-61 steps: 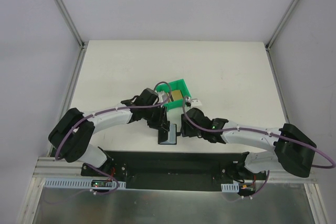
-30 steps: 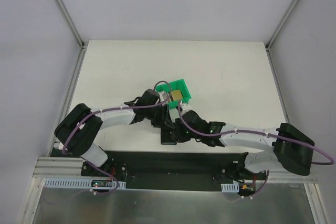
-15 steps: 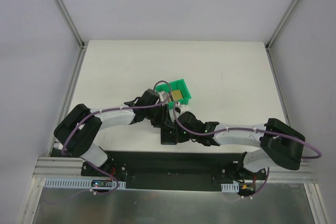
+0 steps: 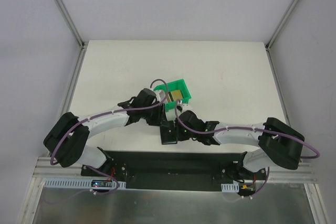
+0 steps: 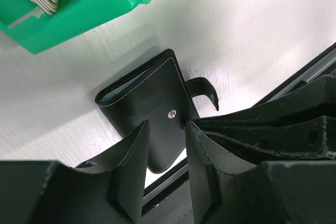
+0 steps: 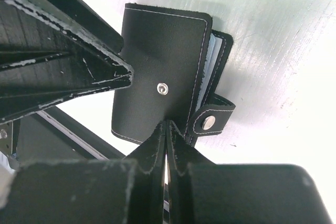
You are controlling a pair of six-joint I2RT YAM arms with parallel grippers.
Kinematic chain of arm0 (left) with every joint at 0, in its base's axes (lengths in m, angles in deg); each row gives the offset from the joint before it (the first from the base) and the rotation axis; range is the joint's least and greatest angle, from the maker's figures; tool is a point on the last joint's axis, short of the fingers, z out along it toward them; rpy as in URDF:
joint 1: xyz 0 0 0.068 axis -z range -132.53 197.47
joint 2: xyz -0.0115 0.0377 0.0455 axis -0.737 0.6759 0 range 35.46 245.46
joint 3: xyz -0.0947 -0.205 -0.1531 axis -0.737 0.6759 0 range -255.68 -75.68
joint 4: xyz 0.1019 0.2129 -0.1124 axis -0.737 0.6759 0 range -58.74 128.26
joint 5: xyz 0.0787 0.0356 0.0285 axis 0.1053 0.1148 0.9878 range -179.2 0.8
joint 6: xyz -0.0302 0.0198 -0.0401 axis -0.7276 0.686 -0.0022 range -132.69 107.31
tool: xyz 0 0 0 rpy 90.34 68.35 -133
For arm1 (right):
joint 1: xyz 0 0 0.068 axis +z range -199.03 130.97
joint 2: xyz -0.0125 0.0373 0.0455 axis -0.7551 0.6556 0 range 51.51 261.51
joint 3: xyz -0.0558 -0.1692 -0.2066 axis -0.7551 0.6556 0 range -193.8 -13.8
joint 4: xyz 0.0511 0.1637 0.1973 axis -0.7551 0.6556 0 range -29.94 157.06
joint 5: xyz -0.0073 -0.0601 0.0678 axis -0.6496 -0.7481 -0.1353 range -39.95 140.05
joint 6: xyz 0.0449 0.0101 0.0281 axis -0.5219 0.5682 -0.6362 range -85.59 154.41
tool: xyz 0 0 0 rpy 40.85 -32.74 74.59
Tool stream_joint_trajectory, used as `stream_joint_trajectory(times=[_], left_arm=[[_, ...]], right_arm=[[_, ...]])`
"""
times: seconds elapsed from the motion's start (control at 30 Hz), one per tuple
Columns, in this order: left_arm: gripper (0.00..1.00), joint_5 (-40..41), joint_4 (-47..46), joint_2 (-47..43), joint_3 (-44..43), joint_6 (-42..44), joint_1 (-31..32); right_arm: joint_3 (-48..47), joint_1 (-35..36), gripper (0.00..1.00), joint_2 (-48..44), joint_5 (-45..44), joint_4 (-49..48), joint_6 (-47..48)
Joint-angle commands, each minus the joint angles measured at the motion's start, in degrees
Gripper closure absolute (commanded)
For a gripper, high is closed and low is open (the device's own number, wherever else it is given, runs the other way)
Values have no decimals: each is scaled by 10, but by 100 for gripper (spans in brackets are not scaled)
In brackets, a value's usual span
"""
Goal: Put the credit cards into the card holder
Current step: Close the card holder at the center of the board.
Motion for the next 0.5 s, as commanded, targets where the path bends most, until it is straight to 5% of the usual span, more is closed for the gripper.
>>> stream_joint_trajectory(times=[0.0,0.47], left_arm=[[69,8,18,-11,7,39,4],[67,39,37,39,-12,64,44]], right_arm=[[-6,-4,99,16,-14,35,-1],[-8,-5,98,-19,1,44,6]])
